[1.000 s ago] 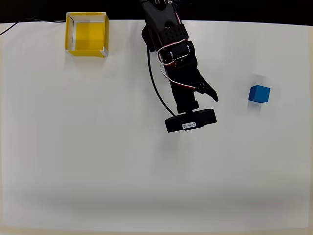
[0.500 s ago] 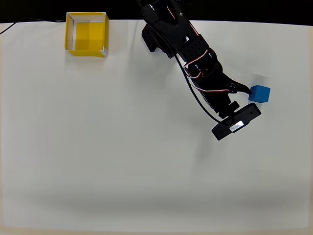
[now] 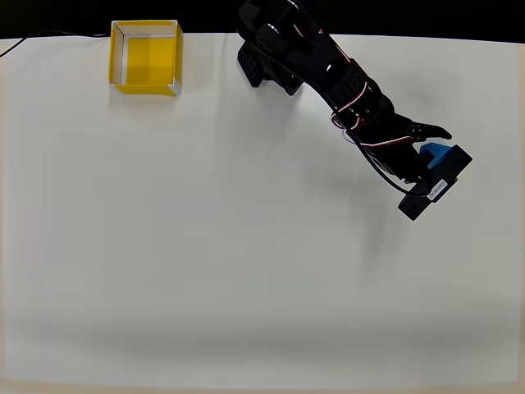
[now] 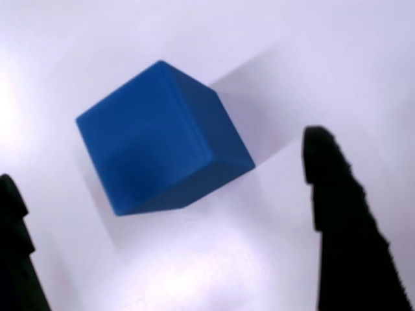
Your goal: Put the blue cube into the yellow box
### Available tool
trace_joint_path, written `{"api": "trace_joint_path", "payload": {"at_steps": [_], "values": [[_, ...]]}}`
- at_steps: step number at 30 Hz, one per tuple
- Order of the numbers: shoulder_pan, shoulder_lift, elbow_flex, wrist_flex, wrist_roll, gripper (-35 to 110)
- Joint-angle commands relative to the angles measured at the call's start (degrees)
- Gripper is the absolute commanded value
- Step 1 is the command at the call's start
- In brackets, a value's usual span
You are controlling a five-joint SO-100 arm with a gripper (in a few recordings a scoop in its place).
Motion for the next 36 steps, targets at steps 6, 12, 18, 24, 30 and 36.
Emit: {"api": "trace_joint_path", "payload": {"at_steps": [6,12,18,24,30,36], "values": [[-1.85,-4.48,1.85,-12.66,-0.53,48],[-2.55,-10.37,2.11,-20.21,-1.05,47],[-3.16,-15.82,1.23,-25.40,-0.62,48],[-3.87,-21.71,0.70,-31.90,-0.62,47],[-4.22,-26.46,-1.76,-34.28,-0.09,45],[-4.39,-30.85,-4.31,-37.88,-0.70,44]]}}
